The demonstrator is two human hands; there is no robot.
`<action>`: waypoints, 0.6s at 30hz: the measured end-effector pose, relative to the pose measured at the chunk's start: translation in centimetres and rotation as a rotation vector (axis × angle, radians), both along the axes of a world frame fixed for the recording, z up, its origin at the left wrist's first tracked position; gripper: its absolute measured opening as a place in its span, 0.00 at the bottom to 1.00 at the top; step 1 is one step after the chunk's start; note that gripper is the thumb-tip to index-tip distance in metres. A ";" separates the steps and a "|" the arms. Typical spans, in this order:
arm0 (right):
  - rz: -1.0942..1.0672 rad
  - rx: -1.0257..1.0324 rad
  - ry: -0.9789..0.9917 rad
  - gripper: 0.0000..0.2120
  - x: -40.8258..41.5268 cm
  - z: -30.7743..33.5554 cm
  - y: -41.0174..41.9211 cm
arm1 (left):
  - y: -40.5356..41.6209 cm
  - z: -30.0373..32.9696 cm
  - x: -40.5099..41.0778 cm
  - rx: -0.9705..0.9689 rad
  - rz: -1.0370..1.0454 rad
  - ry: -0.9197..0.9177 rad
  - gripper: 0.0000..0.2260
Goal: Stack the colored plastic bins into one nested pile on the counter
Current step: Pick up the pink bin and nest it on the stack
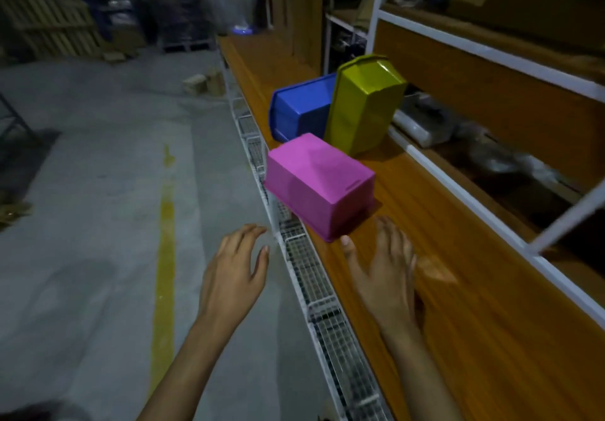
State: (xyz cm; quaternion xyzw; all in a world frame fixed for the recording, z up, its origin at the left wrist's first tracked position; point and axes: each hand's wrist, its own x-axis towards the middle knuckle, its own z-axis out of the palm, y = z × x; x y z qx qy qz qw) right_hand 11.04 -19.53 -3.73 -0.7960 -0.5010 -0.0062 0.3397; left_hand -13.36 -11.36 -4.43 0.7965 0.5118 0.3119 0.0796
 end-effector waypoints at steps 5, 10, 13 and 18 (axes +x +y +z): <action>-0.024 -0.062 0.085 0.38 3.9 -0.7 8.8 | 8.7 0.8 3.4 -0.017 0.037 0.046 0.16; -0.060 -0.148 0.326 0.43 7.9 -2.2 15.4 | 16.4 0.8 6.9 -0.055 -0.005 0.044 0.17; -0.087 -0.255 0.563 0.52 9.5 -2.9 18.2 | 20.7 0.0 8.4 -0.103 -0.064 0.041 0.18; -0.221 -0.267 0.649 0.48 9.9 -4.7 22.0 | 30.3 -1.1 10.5 -0.216 -0.060 -0.189 0.15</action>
